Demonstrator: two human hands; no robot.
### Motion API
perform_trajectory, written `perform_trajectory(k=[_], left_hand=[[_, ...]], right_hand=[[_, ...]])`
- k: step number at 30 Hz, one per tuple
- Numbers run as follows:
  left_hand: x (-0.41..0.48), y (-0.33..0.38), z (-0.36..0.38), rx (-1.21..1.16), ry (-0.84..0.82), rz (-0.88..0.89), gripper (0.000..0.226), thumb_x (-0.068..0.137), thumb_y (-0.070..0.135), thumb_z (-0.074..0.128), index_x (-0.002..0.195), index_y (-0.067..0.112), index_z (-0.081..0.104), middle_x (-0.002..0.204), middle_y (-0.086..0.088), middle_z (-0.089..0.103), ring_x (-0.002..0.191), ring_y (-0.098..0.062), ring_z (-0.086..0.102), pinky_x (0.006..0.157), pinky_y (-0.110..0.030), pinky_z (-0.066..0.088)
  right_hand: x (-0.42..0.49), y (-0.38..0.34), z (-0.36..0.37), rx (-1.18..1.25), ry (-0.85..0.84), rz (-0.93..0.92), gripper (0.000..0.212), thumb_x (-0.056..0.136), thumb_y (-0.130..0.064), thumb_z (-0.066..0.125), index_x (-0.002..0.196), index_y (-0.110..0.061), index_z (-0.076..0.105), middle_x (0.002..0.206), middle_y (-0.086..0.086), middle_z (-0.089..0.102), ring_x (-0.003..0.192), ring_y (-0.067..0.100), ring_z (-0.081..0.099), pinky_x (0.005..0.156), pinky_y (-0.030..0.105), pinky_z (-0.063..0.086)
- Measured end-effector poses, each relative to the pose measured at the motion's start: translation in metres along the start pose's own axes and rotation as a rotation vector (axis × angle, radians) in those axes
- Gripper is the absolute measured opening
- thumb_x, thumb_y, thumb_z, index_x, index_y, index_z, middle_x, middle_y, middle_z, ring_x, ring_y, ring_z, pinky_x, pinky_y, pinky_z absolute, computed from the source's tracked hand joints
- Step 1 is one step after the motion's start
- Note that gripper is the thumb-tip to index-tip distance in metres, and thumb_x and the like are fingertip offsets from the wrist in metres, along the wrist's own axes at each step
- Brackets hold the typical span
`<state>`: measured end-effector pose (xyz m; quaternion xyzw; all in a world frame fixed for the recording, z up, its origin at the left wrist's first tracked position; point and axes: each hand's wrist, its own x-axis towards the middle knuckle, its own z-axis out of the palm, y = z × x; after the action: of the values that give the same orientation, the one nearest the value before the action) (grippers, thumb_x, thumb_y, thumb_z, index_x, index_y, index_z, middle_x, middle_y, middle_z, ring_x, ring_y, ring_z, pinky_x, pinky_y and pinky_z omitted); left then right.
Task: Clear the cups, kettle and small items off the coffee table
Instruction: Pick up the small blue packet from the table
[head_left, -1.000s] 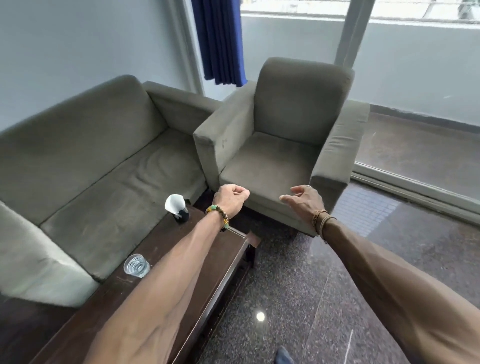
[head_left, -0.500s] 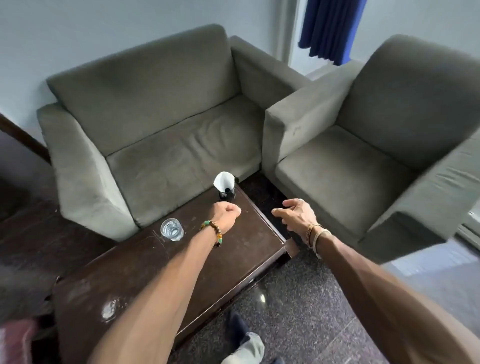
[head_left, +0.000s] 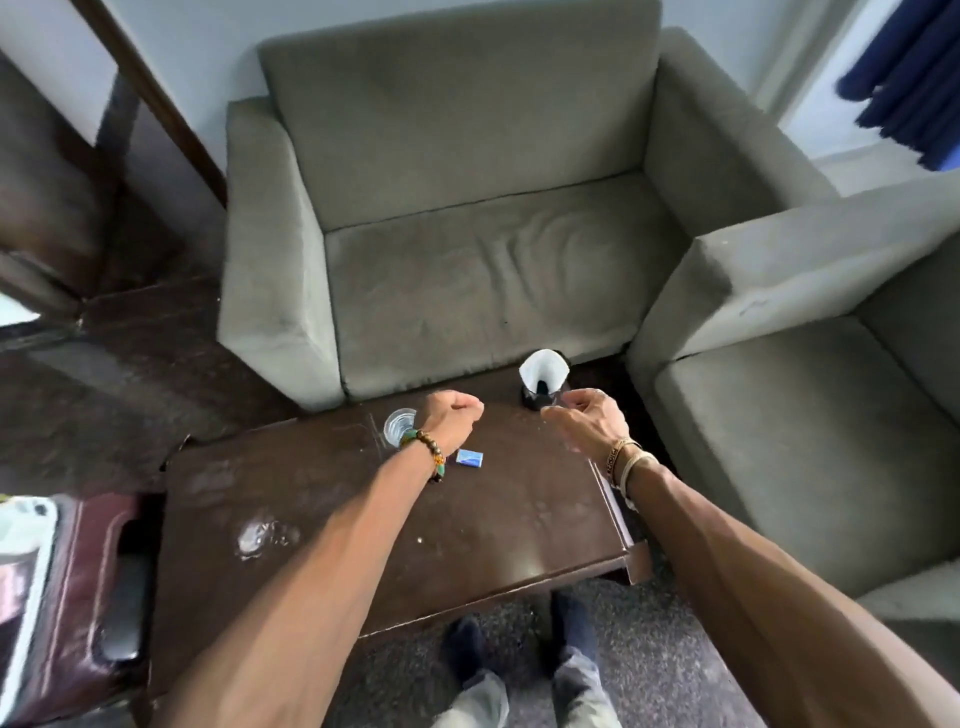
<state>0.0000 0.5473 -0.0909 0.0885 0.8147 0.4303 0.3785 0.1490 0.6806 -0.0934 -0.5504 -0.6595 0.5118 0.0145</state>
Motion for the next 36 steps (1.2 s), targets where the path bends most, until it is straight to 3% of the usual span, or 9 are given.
perform_trajectory(k=[8,11,14,17,19,22,25,32,36], left_hand=[[0.048,-0.088,-0.003,-0.18,0.116,-0.262,0.021,0.09,0.006,0.062,0.108,-0.003,0.065,0.09,-0.012,0.061,0.075,-0.02,0.054,0.06,-0.023,0.04],[0.057,-0.119,0.01,-0.241,0.139,-0.343,0.015,0.09,0.007,0.061,0.103,0.003,0.065,0.09,-0.011,0.061,0.074,-0.02,0.054,0.058,-0.022,0.04],[0.068,-0.147,0.021,-0.297,0.147,-0.41,0.02,0.091,0.004,0.06,0.109,-0.003,0.063,0.091,-0.013,0.06,0.061,-0.016,0.05,0.054,-0.022,0.038],[0.089,-0.173,0.036,-0.334,0.146,-0.477,0.028,0.092,0.006,0.059,0.118,-0.004,0.059,0.1,-0.015,0.061,0.064,-0.015,0.051,0.066,-0.028,0.044],[0.102,-0.187,0.046,-0.41,0.185,-0.505,0.033,0.089,0.008,0.064,0.119,-0.004,0.059,0.102,-0.02,0.066,0.068,-0.022,0.056,0.076,-0.033,0.047],[0.125,-0.21,0.063,-0.475,0.207,-0.553,0.032,0.087,0.013,0.066,0.117,0.002,0.06,0.117,-0.023,0.066,0.102,-0.036,0.066,0.099,-0.045,0.05],[0.146,-0.228,0.079,-0.466,0.171,-0.588,0.038,0.089,0.016,0.063,0.125,0.005,0.055,0.126,-0.023,0.061,0.117,-0.037,0.059,0.103,-0.047,0.047],[0.182,-0.254,0.101,-0.632,0.269,-0.626,0.052,0.084,0.003,0.065,0.133,0.003,0.046,0.113,-0.021,0.065,0.086,-0.024,0.057,0.099,-0.047,0.05],[0.192,-0.25,0.108,-0.669,0.288,-0.606,0.038,0.086,-0.002,0.06,0.123,0.005,0.055,0.082,-0.004,0.06,0.062,-0.018,0.056,0.075,-0.036,0.055]], right_hand=[[0.064,0.019,0.084,-0.234,-0.285,-0.023,0.051,0.074,-0.039,0.081,0.119,-0.017,0.068,0.11,0.004,0.072,0.099,0.028,0.07,0.091,0.037,0.056],[0.081,0.029,0.105,-0.331,-0.364,-0.02,0.03,0.079,-0.032,0.077,0.107,-0.02,0.07,0.098,0.002,0.069,0.092,0.025,0.068,0.083,0.031,0.053],[0.096,0.036,0.121,-0.397,-0.393,-0.023,0.003,0.083,-0.02,0.072,0.085,-0.02,0.073,0.086,0.011,0.07,0.082,0.028,0.067,0.085,0.041,0.058],[0.118,0.043,0.139,-0.471,-0.404,-0.025,0.02,0.083,-0.014,0.068,0.066,-0.025,0.066,0.091,0.019,0.074,0.087,0.038,0.071,0.084,0.047,0.059],[0.135,0.05,0.151,-0.486,-0.408,-0.024,0.012,0.083,-0.011,0.063,0.077,-0.016,0.073,0.084,0.017,0.071,0.079,0.035,0.069,0.084,0.046,0.06],[0.162,0.067,0.173,-0.518,-0.428,-0.025,0.019,0.081,-0.01,0.059,0.092,-0.01,0.074,0.078,0.007,0.065,0.073,0.024,0.059,0.084,0.041,0.06],[0.178,0.086,0.192,-0.525,-0.46,-0.023,0.023,0.08,-0.009,0.053,0.094,-0.006,0.072,0.085,0.01,0.065,0.078,0.026,0.059,0.078,0.036,0.054],[0.208,0.111,0.227,-0.485,-0.4,0.037,0.044,0.088,-0.01,0.05,0.127,-0.023,0.064,0.127,0.007,0.062,0.117,0.025,0.058,0.088,0.022,0.041],[0.216,0.112,0.238,-0.506,-0.41,0.008,0.046,0.086,-0.008,0.046,0.122,-0.024,0.068,0.127,0.008,0.063,0.108,0.027,0.06,0.08,0.023,0.044]])
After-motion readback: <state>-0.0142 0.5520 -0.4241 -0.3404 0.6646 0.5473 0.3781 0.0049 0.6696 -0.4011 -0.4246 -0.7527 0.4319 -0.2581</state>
